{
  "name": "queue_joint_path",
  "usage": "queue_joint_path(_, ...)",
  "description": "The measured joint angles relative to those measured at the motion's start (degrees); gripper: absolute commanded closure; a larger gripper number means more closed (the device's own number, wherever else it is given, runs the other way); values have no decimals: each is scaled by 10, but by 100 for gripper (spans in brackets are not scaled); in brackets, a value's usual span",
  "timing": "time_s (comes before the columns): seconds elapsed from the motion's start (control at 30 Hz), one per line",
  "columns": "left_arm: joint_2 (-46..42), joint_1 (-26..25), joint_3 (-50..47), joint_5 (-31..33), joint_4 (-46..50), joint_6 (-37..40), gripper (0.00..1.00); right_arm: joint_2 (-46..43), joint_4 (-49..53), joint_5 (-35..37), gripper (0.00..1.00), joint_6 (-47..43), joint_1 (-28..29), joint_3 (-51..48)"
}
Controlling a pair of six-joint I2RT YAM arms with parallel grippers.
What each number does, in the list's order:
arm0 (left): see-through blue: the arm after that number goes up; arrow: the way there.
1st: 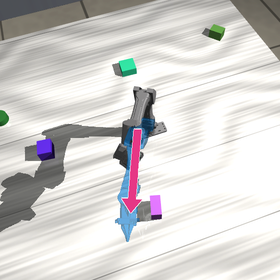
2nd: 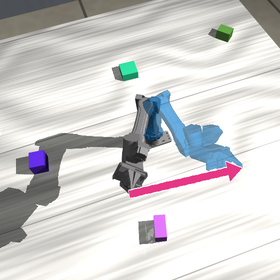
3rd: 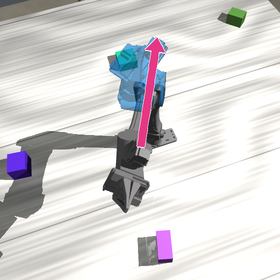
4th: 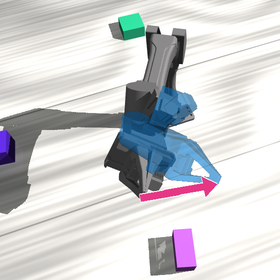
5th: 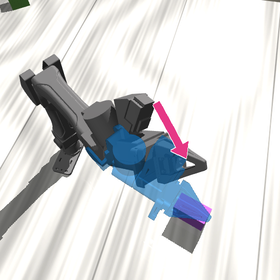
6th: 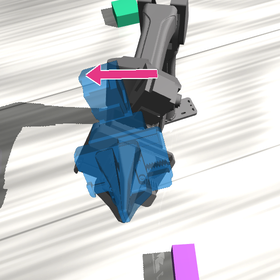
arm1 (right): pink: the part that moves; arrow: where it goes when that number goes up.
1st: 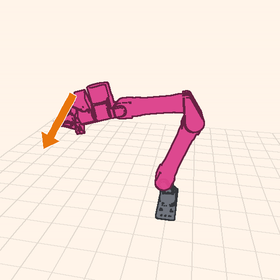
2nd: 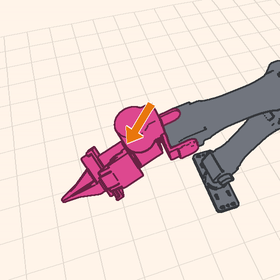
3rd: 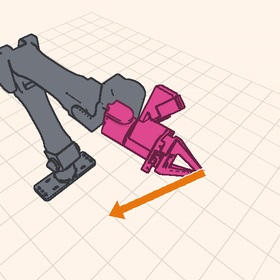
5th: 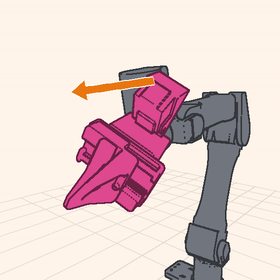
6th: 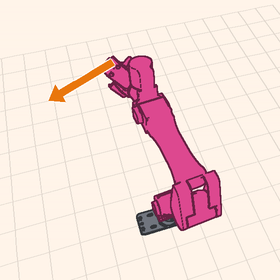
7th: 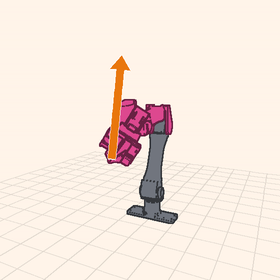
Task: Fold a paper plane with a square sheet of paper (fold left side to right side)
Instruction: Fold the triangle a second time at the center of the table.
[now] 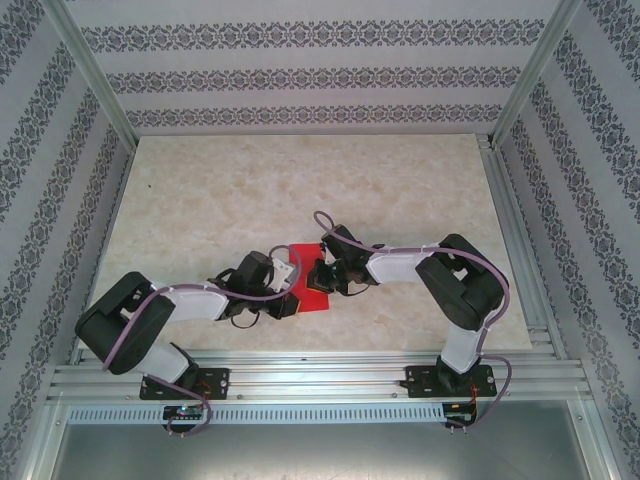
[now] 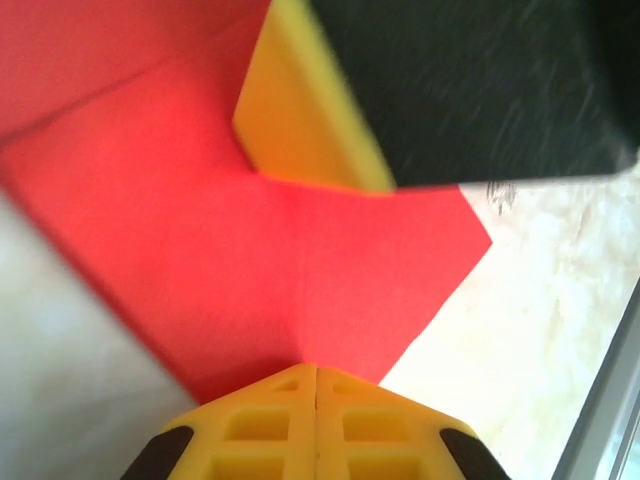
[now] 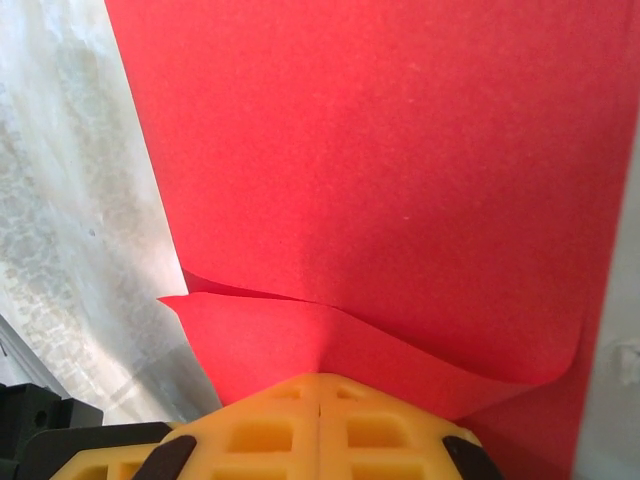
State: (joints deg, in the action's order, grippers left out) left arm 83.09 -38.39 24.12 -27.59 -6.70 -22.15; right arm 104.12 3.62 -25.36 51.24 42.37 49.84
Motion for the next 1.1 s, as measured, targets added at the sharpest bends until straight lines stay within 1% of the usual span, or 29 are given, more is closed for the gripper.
queue_joint_path(0.17,-75,0,-48,22,29,-45,95,1,0,-2,99,0,0,0)
queue_joint_path(0.3,-121,-1,-66,29,62,-68,95,1,0,-2,98,-2,0,0)
queue_joint_path(0.4,-162,-1,-60,37,104,-69,94,1,0,-3,98,-3,0,1)
queue_joint_path(0.53,-193,-2,-19,39,125,-68,94,2,4,-3,98,-4,0,4)
queue_joint_path(0.63,-175,-2,20,28,113,-68,94,2,4,-3,98,-4,0,4)
queue_joint_path(0.73,-123,-3,40,7,80,-68,96,2,5,-3,98,-4,0,5)
queue_joint_path(0.9,-33,-3,43,-24,44,-69,96,3,9,-3,98,-5,0,7)
queue_joint_path(1.1,33,-3,43,-31,26,-68,99,3,13,-3,98,-15,0,10)
